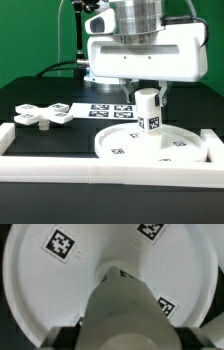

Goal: Assemble round table

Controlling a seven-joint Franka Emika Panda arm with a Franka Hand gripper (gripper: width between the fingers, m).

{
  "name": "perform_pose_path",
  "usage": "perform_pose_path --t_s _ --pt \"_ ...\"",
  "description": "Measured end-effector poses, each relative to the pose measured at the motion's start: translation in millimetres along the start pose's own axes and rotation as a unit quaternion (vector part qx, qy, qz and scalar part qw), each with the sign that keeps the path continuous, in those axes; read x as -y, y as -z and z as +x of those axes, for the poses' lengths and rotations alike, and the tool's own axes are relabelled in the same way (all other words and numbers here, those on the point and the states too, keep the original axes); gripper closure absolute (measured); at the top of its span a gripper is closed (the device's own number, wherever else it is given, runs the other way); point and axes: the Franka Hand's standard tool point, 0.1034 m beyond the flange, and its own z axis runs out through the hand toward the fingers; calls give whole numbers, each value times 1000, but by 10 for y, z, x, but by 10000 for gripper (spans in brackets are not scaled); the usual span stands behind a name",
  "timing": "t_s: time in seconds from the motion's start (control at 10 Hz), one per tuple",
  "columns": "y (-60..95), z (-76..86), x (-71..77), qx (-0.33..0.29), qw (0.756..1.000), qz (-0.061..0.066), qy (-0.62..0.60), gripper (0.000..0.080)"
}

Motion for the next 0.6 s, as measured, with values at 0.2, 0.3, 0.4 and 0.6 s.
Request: perform_pose_path --t_s 0.2,0.3,0.4,0.6 --pt "-5 -36 14 -9 993 6 -116 390" --pt "-28 -72 40 -6 986 8 -165 390" --pt "-68 -103 54 1 976 10 -216 390" --pt "-97 -102 83 12 943 22 -332 390"
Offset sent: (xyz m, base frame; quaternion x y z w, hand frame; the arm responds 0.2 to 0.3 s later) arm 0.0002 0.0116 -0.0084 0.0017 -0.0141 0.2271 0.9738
